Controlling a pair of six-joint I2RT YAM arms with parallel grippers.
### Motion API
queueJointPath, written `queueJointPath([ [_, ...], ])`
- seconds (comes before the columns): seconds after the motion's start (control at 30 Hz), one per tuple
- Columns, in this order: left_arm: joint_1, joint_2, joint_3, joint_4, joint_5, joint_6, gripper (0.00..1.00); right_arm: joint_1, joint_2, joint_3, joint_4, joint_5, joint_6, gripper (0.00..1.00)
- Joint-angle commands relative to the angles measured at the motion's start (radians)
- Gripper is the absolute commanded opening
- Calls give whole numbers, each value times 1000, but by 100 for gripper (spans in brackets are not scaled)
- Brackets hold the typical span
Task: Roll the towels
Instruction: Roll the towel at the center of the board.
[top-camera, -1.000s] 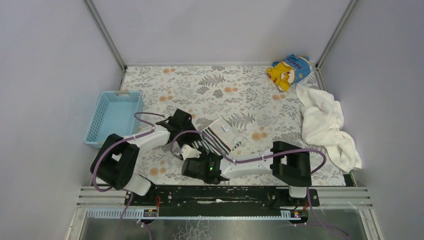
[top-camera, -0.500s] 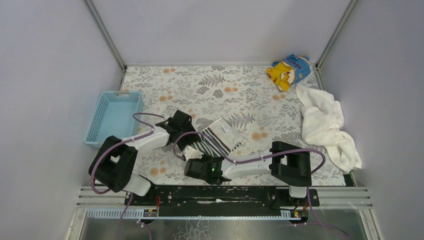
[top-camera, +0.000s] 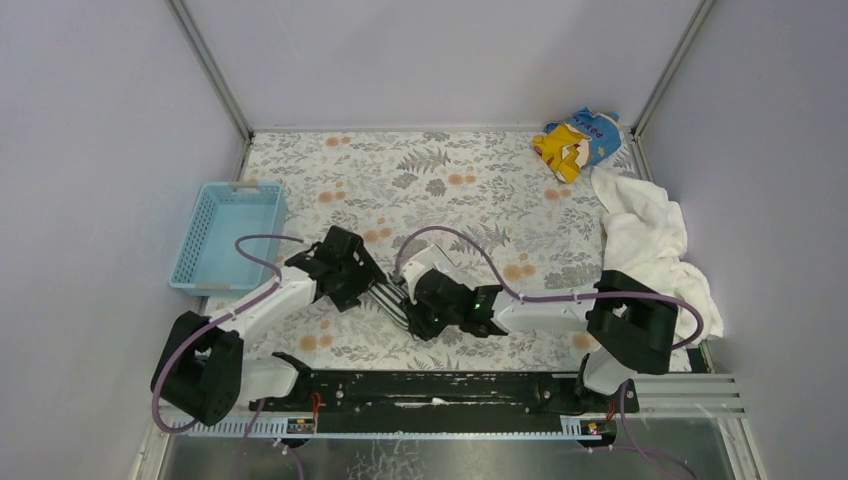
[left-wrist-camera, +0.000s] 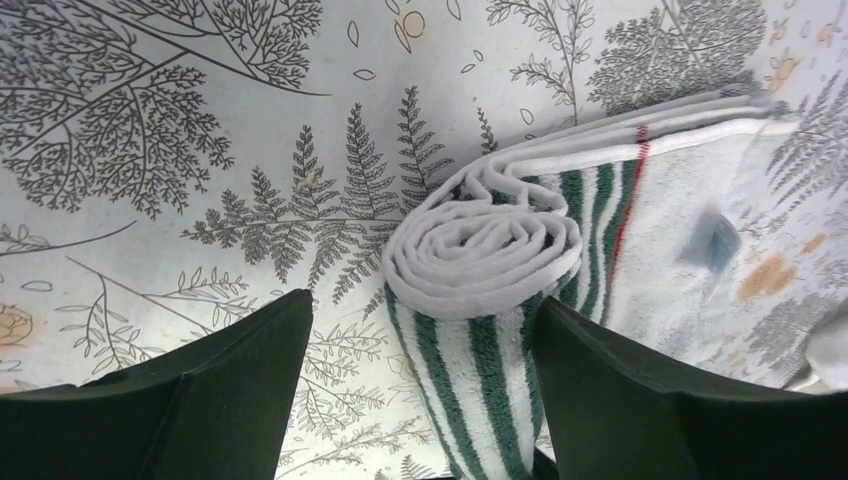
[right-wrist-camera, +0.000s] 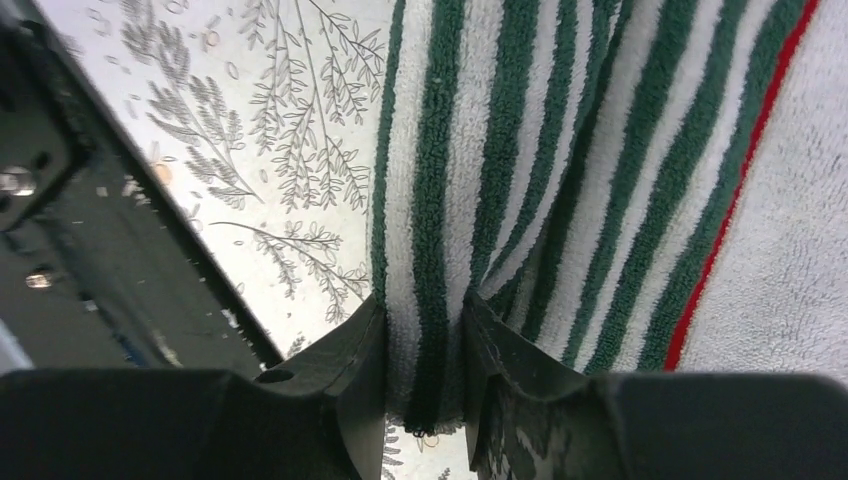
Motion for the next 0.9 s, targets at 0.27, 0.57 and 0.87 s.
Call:
queueJointPath([
  [0.27,14,-119,1,-23,30,24,91,-259,13,-294,550,-612,392,25],
  [0.57,13,-192,-43,110,145,24,99,-371,157,-433,974,-757,673,25],
  [0.87,11,-108,-78,208,190,16,98,-416,351,-474,1276,-808,895,24],
])
